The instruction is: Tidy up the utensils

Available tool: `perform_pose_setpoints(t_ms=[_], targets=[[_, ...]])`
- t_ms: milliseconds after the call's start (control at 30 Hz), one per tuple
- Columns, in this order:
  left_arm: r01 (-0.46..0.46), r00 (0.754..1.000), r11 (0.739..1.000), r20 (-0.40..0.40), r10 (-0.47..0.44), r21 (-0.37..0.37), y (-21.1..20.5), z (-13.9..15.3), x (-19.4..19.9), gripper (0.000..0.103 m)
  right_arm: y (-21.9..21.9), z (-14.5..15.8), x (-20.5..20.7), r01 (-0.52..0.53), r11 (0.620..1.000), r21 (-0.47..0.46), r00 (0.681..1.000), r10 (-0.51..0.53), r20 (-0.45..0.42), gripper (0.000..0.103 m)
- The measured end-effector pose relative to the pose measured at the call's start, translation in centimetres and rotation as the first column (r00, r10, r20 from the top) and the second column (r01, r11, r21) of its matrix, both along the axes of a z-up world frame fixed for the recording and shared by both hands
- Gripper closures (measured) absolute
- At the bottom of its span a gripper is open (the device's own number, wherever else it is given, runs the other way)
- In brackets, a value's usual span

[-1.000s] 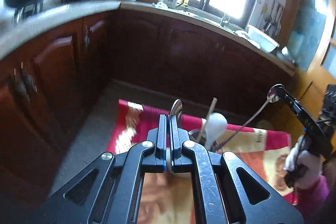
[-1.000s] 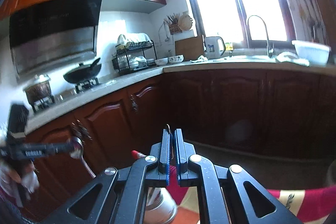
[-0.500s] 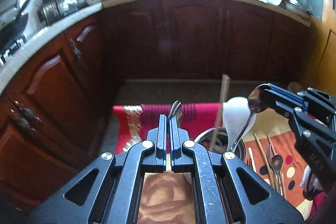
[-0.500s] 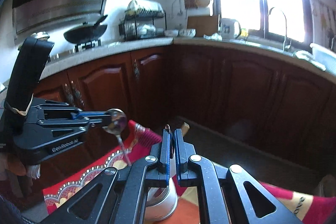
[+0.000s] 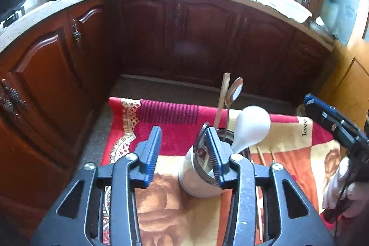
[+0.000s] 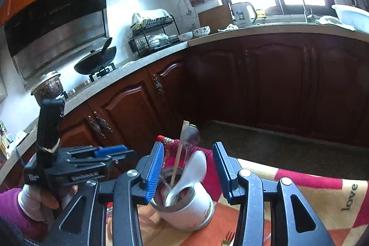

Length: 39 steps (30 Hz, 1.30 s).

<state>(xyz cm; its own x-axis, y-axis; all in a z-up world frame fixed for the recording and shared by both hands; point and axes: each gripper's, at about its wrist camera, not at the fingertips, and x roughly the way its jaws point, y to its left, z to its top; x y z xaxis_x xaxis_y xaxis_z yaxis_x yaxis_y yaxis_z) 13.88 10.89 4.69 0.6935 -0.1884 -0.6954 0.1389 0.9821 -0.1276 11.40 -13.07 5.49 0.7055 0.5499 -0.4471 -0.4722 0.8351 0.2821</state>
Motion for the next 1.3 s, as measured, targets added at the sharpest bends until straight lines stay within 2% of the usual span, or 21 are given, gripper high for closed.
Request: perform_pose_setpoints(t_ms=[100, 300, 533, 633, 667, 767, 967, 1000, 1067, 1167, 1300], targets=[[-0.003, 1.0, 1.0, 0.007, 0.003, -0.012, -0.1, 0.7, -1.1, 0.062, 0.0, 0.0, -1.2, -0.002, 0.999, -0.034, 1.0, 0.002, 0.001, 0.061], [0.01, 0.999, 1.0, 0.042, -0.011, 0.019, -2.1, 1.4, -4.0, 0.06, -1.2, -0.3, -3.8, 0.014, 0.998, -0.061, 1.0, -0.015, -0.013, 0.06], [0.044, 0.997, 0.998, 0.061, -0.046, 0.039, -5.7, 1.2, -7.3, 0.059, -5.5, -1.6, -8.0, 0.06, 0.991, -0.119, 0.995, -0.069, -0.075, 0.058], [0.064, 0.996, 0.996, 0.062, -0.067, 0.055, -7.4, 0.5, -8.2, 0.058, -7.9, -2.0, -9.7, 0.088, 0.98, -0.176, 0.991, -0.103, -0.08, 0.044], [0.072, 0.996, 0.996, 0.055, -0.074, 0.053, -7.9, 0.2, -8.4, 0.058, -8.8, -2.2, -10.2, 0.105, 0.972, -0.209, 0.989, -0.123, -0.078, 0.044], [0.097, 0.995, 0.995, 0.014, -0.097, -0.002, -8.8, -0.5, -8.9, 0.058, -11.5, -3.0, -11.2, 0.139, 0.965, -0.224, 0.98, -0.166, -0.106, 0.044], [0.124, 0.992, 0.988, -0.005, -0.125, -0.097, -8.8, -1.1, -10.1, 0.055, -14.3, -5.7, -12.8, 0.173, 0.956, -0.235, 0.964, -0.213, -0.157, 0.044], [0.127, 0.991, 0.987, -0.017, -0.129, -0.103, -8.8, -1.5, -10.1, 0.055, -14.6, -6.3, -13.0, 0.175, 0.957, -0.233, 0.962, -0.216, -0.166, 0.044], [0.128, 0.99, 0.984, -0.041, -0.134, -0.12, -9.0, -2.3, -10.2, 0.055, -14.8, -7.5, -12.9, 0.169, 0.961, -0.217, 0.956, -0.213, -0.201, 0.056], [0.136, 0.986, 0.98, -0.076, -0.148, -0.145, -9.5, -4.0, -10.4, 0.055, -14.7, -9.1, -12.1, 0.155, 0.968, -0.199, 0.951, -0.201, -0.233, 0.066], [0.159, 0.978, 0.978, -0.116, -0.175, -0.131, -10.6, -6.1, -10.7, 0.055, -13.7, -10.8, -9.8, 0.104, 0.983, -0.149, 0.952, -0.142, -0.272, 0.067]])
